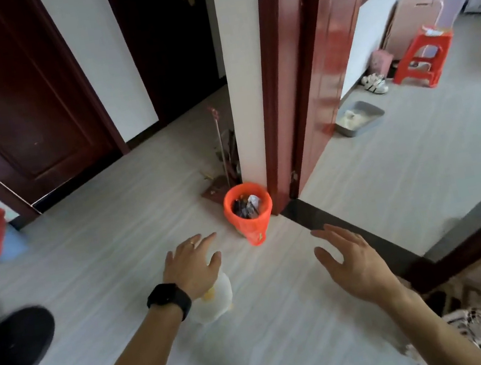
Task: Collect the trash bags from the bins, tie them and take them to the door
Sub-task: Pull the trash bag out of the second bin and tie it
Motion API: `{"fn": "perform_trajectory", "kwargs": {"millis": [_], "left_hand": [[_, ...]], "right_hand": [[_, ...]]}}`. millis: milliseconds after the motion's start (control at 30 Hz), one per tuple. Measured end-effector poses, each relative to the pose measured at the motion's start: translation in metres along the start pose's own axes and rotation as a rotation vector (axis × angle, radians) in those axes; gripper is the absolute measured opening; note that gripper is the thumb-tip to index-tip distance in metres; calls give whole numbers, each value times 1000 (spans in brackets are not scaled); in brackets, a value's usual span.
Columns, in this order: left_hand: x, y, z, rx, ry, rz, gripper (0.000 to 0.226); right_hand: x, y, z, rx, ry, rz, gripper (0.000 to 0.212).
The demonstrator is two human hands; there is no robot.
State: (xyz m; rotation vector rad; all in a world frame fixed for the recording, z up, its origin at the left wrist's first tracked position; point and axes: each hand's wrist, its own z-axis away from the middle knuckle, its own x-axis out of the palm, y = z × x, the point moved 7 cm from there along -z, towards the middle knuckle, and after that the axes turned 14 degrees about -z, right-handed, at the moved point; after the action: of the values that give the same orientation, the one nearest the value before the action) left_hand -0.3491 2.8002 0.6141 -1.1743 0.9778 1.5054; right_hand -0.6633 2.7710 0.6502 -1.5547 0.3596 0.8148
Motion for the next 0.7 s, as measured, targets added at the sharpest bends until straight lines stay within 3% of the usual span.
{"fn": "perform_trajectory", "kwargs": {"millis": [400,700], "left_hand": [[-13,-15,-286,24,-101,-8,53],[-24,-37,-438,40,-179,-6,52]], "right_hand": [[49,45,-285,111,-99,-19,42],[84,41,-453,160,-244,-50,40]]}}
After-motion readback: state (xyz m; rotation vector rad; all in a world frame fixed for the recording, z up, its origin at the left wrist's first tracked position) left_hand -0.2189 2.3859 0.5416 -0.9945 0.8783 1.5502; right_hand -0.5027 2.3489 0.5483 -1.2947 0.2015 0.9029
